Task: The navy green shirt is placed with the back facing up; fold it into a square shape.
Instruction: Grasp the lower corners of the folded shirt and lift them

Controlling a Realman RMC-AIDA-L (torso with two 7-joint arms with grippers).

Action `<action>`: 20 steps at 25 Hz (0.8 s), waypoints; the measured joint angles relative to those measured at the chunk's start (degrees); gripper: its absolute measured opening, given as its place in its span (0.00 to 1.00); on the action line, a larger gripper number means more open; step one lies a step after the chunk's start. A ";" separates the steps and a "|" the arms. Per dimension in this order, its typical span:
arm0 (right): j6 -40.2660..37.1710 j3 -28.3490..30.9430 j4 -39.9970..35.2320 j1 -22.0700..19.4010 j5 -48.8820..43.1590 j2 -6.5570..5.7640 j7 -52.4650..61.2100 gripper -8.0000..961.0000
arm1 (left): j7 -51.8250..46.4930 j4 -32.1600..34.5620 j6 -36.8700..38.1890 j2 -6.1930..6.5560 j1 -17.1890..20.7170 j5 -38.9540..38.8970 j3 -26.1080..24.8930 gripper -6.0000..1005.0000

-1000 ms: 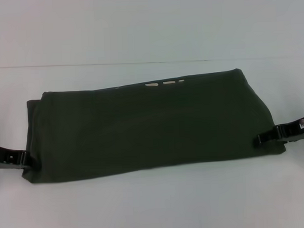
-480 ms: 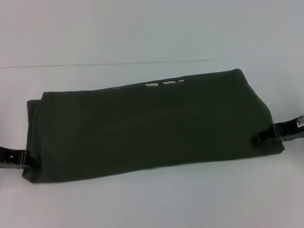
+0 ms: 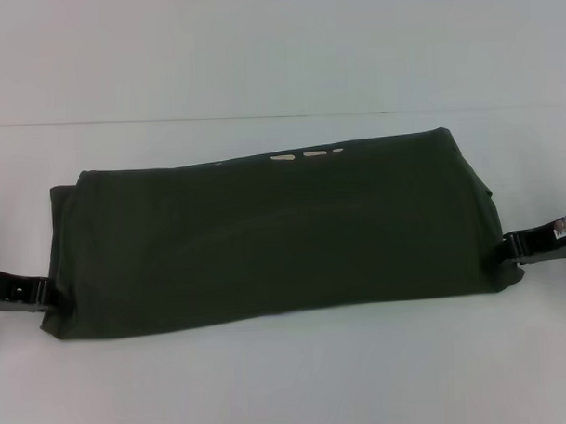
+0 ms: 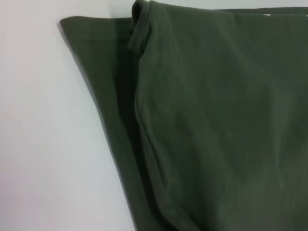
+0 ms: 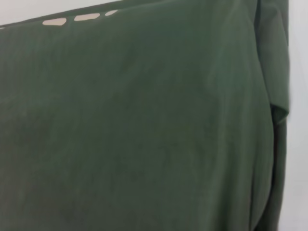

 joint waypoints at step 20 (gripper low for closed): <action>-5.85 -0.02 -0.22 0.24 2.05 -0.57 -2.75 0.02 | 0.22 0.24 1.34 0.98 -0.03 0.10 0.00 0.02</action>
